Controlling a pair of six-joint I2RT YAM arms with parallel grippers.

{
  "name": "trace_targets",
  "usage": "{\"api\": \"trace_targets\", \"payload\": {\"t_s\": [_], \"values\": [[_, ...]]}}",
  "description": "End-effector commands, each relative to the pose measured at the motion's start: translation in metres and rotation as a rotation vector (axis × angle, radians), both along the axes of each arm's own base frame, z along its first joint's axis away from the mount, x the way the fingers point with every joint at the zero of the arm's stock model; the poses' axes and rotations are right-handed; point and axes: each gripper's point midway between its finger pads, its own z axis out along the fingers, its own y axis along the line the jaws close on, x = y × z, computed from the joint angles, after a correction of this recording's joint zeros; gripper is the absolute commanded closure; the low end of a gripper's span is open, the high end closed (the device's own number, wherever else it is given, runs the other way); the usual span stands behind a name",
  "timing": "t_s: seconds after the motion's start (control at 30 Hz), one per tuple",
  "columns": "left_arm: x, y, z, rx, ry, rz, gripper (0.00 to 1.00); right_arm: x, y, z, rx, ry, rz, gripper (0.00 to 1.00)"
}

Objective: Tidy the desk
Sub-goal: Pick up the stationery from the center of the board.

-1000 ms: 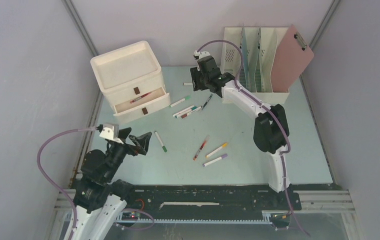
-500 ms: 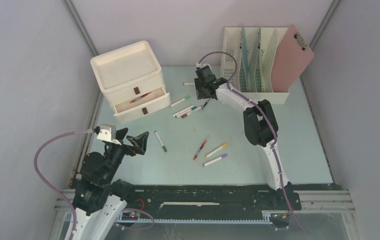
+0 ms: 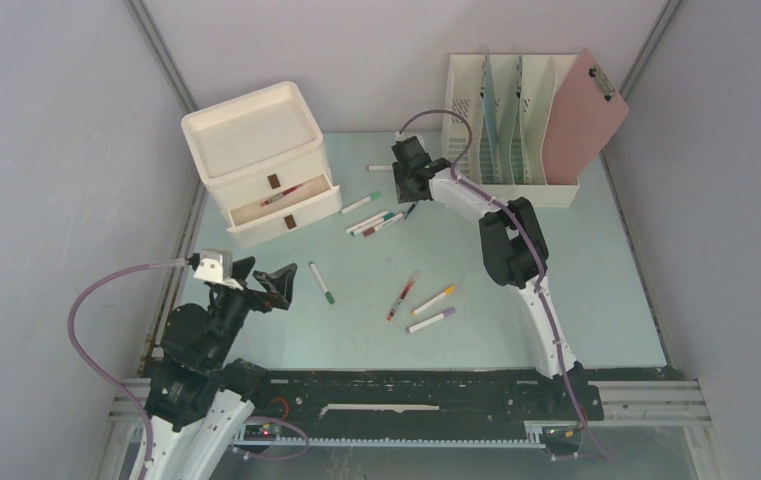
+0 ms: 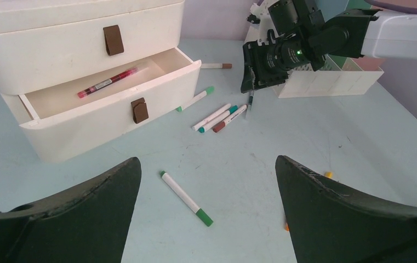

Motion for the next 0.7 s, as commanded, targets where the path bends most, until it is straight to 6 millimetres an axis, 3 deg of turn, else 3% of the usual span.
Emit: {"api": "trace_targets", "payload": {"t_s": [0.0, 0.43, 0.67], "values": [[0.0, 0.005, 0.007, 0.01, -0.031, 0.019, 0.0, 0.01, -0.005, 0.005, -0.004, -0.022, -0.039, 0.49], [-0.001, 0.006, 0.007, 0.004, -0.035, 0.023, 0.0, -0.003, -0.018, -0.007, -0.036, 0.024, -0.049, 0.52], [-0.001, 0.006, 0.008, 0.004, -0.037, 0.024, 0.0, -0.008, -0.023, -0.013, -0.045, 0.051, -0.038, 0.62]]}}
